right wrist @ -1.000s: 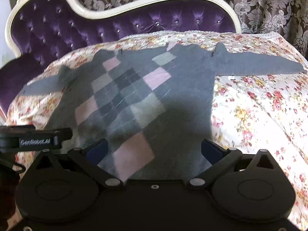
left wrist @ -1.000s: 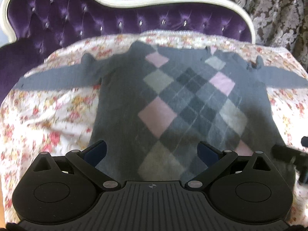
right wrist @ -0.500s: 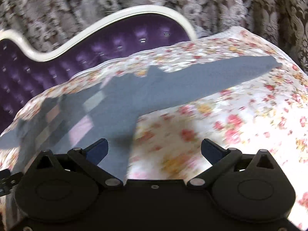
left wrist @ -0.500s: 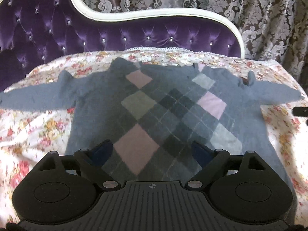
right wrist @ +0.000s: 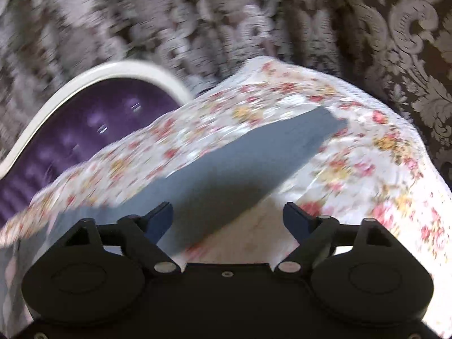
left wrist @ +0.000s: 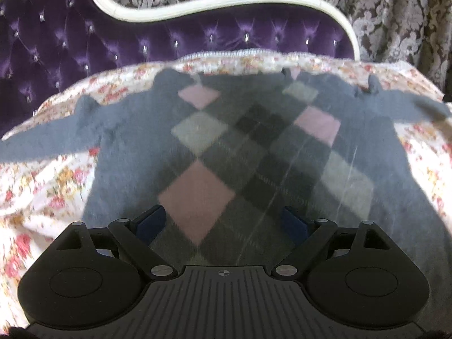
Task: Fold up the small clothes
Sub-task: 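Move the right tool down to the sweater sleeve cuff nearest it, then close the right tool on the sleeve cuff, then lift the sleeve and carry it across the sweater body toward the left tool, then open the right tool to lay the sleeve on the sweater body, then move the left tool down to the other sleeve cuff, then close the left tool on the sleeve cuff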
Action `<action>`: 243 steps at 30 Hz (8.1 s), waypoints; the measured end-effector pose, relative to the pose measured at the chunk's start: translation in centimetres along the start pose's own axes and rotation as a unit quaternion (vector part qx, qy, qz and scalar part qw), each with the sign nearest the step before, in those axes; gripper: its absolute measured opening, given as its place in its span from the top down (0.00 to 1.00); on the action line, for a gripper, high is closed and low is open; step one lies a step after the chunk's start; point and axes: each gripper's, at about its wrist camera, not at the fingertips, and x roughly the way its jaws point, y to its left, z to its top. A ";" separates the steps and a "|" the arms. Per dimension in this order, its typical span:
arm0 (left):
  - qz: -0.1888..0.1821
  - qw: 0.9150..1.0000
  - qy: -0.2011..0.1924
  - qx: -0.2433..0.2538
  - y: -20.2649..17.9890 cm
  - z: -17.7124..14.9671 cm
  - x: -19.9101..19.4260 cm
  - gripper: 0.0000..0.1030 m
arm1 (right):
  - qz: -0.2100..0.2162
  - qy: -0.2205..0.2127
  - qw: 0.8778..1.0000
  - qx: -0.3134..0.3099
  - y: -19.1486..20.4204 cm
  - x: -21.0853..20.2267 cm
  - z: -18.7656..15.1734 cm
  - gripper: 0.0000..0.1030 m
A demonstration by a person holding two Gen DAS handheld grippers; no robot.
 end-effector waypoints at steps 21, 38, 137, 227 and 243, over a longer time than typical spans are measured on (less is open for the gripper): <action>-0.012 0.999 -0.010 -0.032 0.4 -1.5 0.7 0.06 | 0.011 -0.033 0.990 0.135 -6.5 7.7 4.1 0.73; -0.017 0.999 -0.011 -0.033 0.5 -1.5 0.6 0.06 | -0.062 -0.066 0.996 0.023 -5.2 -1.9 4.5 0.90; -0.026 0.999 -0.010 -0.047 7.3 -2.9 -1.4 0.10 | 0.047 0.049 0.973 -0.219 21.2 4.6 -8.6 0.91; 0.166 0.943 -0.069 -0.280 36.6 3.9 3.6 0.26 | 0.069 0.003 0.971 -0.229 26.6 -13.4 -26.1 0.02; 0.170 0.927 -0.070 -0.326 42.9 3.3 6.5 0.25 | 0.153 0.036 0.949 -0.274 29.1 -14.0 -29.7 0.01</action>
